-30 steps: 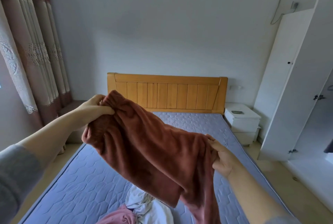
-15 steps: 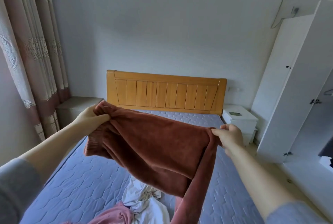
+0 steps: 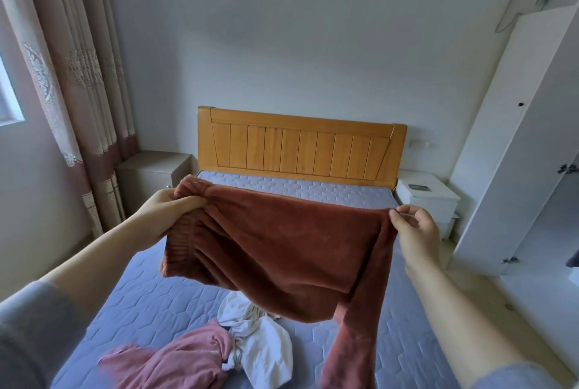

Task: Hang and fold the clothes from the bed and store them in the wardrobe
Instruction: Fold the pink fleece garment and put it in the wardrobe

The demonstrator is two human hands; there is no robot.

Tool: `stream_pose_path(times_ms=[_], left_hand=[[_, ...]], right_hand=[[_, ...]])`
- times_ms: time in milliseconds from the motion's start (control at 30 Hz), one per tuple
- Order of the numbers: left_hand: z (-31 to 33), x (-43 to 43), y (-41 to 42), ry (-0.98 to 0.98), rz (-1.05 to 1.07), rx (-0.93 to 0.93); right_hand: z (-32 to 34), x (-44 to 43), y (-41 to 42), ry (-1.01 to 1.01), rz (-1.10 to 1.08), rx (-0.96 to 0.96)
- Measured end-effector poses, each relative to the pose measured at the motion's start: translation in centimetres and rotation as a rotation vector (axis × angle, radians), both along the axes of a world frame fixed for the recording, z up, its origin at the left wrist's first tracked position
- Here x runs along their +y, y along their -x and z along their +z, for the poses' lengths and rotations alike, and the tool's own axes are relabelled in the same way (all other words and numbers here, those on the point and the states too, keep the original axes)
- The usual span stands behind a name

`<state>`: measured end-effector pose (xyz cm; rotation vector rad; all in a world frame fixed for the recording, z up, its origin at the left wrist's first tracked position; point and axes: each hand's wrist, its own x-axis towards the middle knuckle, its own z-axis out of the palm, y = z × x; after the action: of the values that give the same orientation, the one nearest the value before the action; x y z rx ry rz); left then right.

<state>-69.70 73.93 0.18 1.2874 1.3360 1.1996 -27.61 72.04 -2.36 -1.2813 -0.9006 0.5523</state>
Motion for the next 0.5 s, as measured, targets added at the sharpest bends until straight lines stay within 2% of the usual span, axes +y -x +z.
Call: stream_pose_path(times_ms=[167,333,500], left_hand=[[0.4,-3.0,-3.3,0.012,-0.08,-0.02],[1.7,-6.7,-6.3,-0.03,-0.199,-0.019],[2.5,-12.9,-5.2,-0.02,-0.318,0.016]], right_hand=[[-0.3,-4.5,-2.5,-0.018,-0.085,0.009],[-0.4,-10.5,-4.4,-0.002,-0.238,-0.097],[-0.6,-17.8,-3.1,0.015,-0.384,-0.172]])
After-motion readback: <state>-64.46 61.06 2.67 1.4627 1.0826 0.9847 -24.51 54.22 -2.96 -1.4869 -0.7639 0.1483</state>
